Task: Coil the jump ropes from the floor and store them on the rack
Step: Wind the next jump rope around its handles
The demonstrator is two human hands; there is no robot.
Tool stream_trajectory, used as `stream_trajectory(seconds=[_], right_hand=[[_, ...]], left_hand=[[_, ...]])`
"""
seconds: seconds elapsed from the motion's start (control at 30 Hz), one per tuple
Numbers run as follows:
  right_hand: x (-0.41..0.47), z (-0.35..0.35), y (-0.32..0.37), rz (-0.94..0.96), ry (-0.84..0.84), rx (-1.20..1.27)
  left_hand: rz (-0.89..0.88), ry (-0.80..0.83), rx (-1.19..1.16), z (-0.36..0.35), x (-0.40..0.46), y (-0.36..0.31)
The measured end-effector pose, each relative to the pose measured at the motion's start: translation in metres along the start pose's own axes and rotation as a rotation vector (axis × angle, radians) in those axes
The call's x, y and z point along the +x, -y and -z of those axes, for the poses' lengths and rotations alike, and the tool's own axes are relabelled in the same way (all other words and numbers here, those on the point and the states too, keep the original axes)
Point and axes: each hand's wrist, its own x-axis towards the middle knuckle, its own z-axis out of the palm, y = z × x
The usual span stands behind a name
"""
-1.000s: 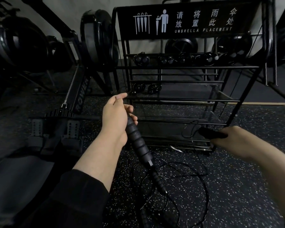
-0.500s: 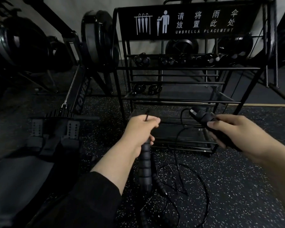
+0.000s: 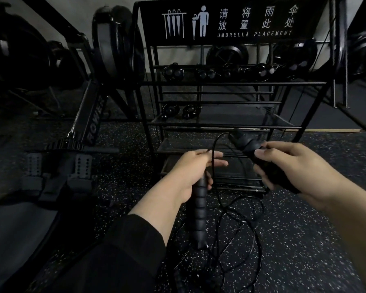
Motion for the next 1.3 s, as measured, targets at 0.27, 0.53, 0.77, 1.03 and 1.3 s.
stream_trajectory(seconds=[0.27,0.53,0.77,1.03,1.3], right_hand=[[0.008,0.008,0.003,0.108,-0.215,0.283],[0.016,0.008,-0.003,-0.004,-0.325,0.060],[0.018,0.006,-0.008,-0.046,-0.266,0.031],[0.014,-0.027,-0.017,-0.085,-0.022,-0.206],[0.015,-0.065,-0.029,-0.360,0.283,0.264]], left_hand=[[0.000,0.087,0.048,-0.002,0.003,0.010],[0.081,-0.312,-0.192,0.003,0.018,0.010],[0.072,-0.471,-0.369,0.014,0.020,0.004],[0.207,-0.462,-0.607,0.003,0.013,-0.002],[0.140,-0.530,-0.471,-0.014,0.015,0.000]])
